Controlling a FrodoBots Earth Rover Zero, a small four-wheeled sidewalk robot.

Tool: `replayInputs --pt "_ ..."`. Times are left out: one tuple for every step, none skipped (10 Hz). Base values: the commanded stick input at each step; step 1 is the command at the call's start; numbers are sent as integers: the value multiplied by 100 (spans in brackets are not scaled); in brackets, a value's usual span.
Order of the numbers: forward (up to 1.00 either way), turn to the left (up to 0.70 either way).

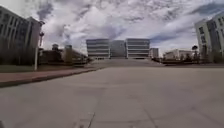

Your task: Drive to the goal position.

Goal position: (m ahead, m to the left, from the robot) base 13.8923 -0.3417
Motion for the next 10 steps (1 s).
replayInputs --pt "100 0" --pt "100 0" --pt "100 0" --pt "100 -20" --pt "100 -40" --pt "100 -40" --pt "100 -36" --pt "100 0" --pt "100 0" --pt "100 0"
